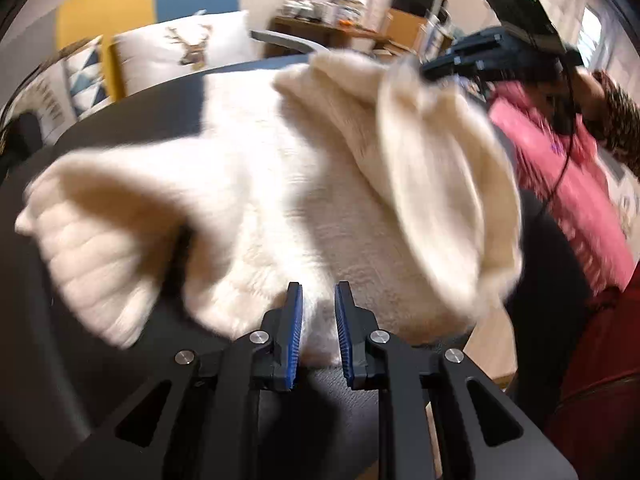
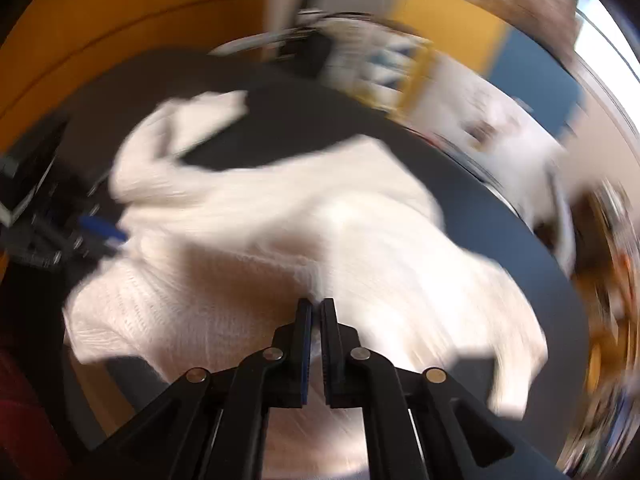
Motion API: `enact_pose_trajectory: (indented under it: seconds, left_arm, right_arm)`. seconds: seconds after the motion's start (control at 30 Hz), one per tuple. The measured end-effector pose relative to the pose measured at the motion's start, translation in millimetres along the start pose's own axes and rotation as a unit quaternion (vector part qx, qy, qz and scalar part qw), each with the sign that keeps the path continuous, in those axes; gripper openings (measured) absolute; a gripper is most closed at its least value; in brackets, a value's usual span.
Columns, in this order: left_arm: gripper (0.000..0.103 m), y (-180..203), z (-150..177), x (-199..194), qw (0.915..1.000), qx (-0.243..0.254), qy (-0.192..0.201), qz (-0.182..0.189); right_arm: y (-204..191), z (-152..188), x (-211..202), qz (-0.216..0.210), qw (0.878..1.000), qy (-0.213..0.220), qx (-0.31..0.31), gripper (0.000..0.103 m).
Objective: Fold clothes
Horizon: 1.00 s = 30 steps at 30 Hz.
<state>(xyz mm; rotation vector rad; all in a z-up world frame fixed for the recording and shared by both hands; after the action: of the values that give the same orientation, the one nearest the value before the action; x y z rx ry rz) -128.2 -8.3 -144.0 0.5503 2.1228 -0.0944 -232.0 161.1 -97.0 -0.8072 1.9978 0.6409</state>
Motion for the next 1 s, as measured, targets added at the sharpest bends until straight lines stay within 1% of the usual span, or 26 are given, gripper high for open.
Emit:
enact_pose_trajectory:
  seconds: [0.07,0.1,0.17,0.23,0.27,0.3,0.33,0.37,0.43,0.5,0.53,0.57,0.6,0.63,0.67,0.73,0.77,0.83,0.87,0.93,1.0]
  left_arm:
    - [0.032,10.8,-2.2,9.3,0.9993,0.035,-0.014,-0.002]
    - [0.034,13.3,-3.0,11.4,0.9988,0.047,-0.015,-0.003]
    - [0.045,18.0,-4.2,14.3,0.9974,0.069,-0.02,-0.003]
    - [0.049,20.1,-4.0,14.7,0.9965,0.079,-0.026,-0.001]
    - [0.052,21.1,-3.6,14.7,0.996,0.084,-0.03,0.001]
    - [0.053,22.9,-0.7,12.5,0.9948,0.095,-0.035,0.002]
    - [0.057,25.8,2.1,10.4,0.9931,0.11,-0.041,0.001]
    - [0.061,29.7,6.6,8.1,0.9901,0.132,-0.048,-0.002]
    - [0.064,36.8,12.5,7.8,0.9847,0.163,-0.061,-0.004]
    - [0.066,45.0,16.9,10.9,0.9773,0.197,-0.077,-0.001]
    - [0.067,48.4,19.0,11.5,0.9744,0.211,-0.077,-0.002]
    - [0.071,51.5,20.1,13.6,0.9721,0.222,-0.076,-0.002]
    - [0.073,54.3,21.2,15.7,0.9699,0.232,-0.074,-0.001]
    - [0.078,54.8,21.7,17.8,0.97,0.233,-0.068,-0.002]
    - [0.082,54.1,20.8,19.6,0.9724,0.226,-0.059,0.001]
    - [0.083,53.1,20.9,19.4,0.977,0.207,-0.051,0.004]
    - [0.084,53.4,21.4,17.9,0.9782,0.203,-0.044,0.006]
    - [0.084,53.3,21.9,17.7,0.9793,0.199,-0.036,0.003]
    - [0.085,53.2,22.2,17.5,0.9797,0.198,-0.032,0.002]
    - [0.085,52.1,23.3,16.8,0.9796,0.199,-0.029,0.006]
    - [0.085,50.0,20.9,17.9,0.9788,0.203,-0.028,0.011]
  right_arm:
    - [21.7,18.5,-2.2,0.028,0.998,-0.014,0.049,0.001]
    - [34.9,35.4,1.4,0.038,0.997,-0.024,0.07,0.0]
    - [55.6,65.3,6.6,0.033,0.993,-0.032,0.107,0.001]
    - [56.9,81.9,7.1,0.008,0.992,-0.023,0.128,0.003]
    - [51.6,86.4,5.0,0.001,0.992,-0.015,0.125,0.003]
    - [44.9,86.3,-1.2,-0.004,0.994,-0.005,0.109,0.008]
    - [37.9,84.5,-8.1,-0.007,0.996,0.005,0.09,0.018]
    - [30.9,82.7,-15.0,-0.011,0.997,0.015,0.071,0.022]
    - [8.1,69.3,-32.8,-0.037,0.999,0.03,0.011,0.023]
    - [-20.8,44.2,-44.2,-0.062,0.995,0.039,-0.071,0.025]
    - [-36.1,30.1,-48.0,-0.074,0.989,0.041,-0.118,0.026]
    - [-51.6,16.1,-52.1,-0.087,0.981,0.043,-0.165,0.027]
    - [-64.4,2.4,-49.5,-0.097,0.975,0.033,-0.196,0.028]
    - [-76.0,-11.2,-44.7,-0.106,0.969,0.019,-0.221,0.03]
    - [-87.6,-24.8,-39.9,-0.115,0.963,0.005,-0.245,0.031]
    - [-110.2,-51.9,-30.5,-0.132,0.947,-0.023,-0.293,0.035]
    - [-119.4,-59.7,-19.3,-0.131,0.941,-0.049,-0.309,0.036]
    - [-134.7,-68.6,8.2,-0.119,0.928,-0.106,-0.337,0.037]
    - [-140.2,-67.6,22.2,-0.115,0.92,-0.129,-0.351,0.037]
    - [-148.3,-58.1,49.8,-0.112,0.904,-0.175,-0.374,0.039]
    - [-153.6,-44.1,69.2,-0.117,0.891,-0.217,-0.382,0.043]
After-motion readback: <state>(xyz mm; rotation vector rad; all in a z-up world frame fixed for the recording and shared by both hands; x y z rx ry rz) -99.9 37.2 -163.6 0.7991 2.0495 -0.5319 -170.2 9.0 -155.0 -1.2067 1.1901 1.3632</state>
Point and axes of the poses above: each gripper's, at about its wrist camera, not at the fingertips, and x roughly the way its jaws point, y to its right, z to its underside, the point moved 6 cm from there along x, roughly the way its jaws point, and after that the axes turned 1 degree about -x, right-handed, at the moved point
